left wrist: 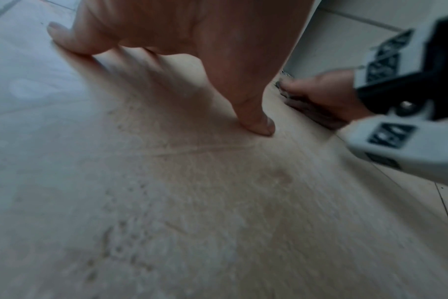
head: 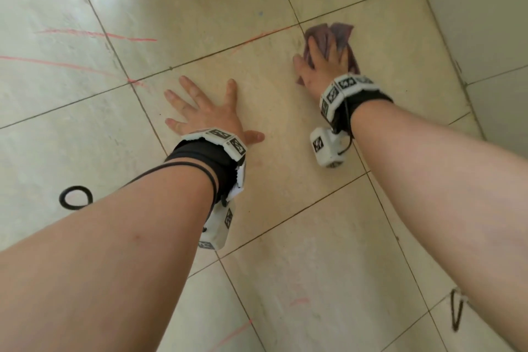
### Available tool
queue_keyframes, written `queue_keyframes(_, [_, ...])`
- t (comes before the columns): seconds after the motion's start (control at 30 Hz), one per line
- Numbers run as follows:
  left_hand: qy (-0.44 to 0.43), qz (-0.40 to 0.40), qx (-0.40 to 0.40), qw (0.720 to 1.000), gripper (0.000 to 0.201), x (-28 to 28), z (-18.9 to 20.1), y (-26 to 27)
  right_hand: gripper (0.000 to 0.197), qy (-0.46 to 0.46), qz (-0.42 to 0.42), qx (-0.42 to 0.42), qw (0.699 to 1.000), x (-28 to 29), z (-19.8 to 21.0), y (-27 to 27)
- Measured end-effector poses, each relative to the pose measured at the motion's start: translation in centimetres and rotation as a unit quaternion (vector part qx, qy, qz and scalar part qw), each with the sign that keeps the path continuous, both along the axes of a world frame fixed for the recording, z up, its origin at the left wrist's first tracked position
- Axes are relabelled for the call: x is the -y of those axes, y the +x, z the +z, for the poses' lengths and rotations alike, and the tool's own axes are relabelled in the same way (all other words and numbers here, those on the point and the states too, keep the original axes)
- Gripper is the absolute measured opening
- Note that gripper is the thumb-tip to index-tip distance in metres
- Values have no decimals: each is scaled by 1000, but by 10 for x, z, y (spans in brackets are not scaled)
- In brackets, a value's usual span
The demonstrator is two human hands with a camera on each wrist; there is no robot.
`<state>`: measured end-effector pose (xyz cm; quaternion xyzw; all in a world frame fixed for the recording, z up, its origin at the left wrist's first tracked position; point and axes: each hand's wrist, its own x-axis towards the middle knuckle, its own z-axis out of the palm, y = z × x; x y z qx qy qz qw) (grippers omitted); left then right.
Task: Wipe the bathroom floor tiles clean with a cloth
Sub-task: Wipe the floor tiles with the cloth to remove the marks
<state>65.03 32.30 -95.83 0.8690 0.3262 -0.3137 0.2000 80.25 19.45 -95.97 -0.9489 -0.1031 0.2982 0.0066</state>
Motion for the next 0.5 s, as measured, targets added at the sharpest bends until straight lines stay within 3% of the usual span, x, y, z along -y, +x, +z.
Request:
queue_keyframes(0.1, [-3,4,2,1000,115,0,-1,0,70,6,-21,10,1000,-38,2,13])
queue_keyframes(0.2, [-3,5,6,1000,115,0,-3,0,69,30,39,-7,999,-61,5,-6])
queue_keyframes(0.33, [1,6,7,1000,115,1,-6,0,67,50,115,-19,992,-27,1,-39])
queue_keyframes(0.43, [4,6,6,1000,115,1,-5,0,64,29,112,-4,993,8,-3,-38])
queue_keyframes(0.5, [0,5,4,1000,116,1,-4,1,66,12,90,0,996,3,-3,-29])
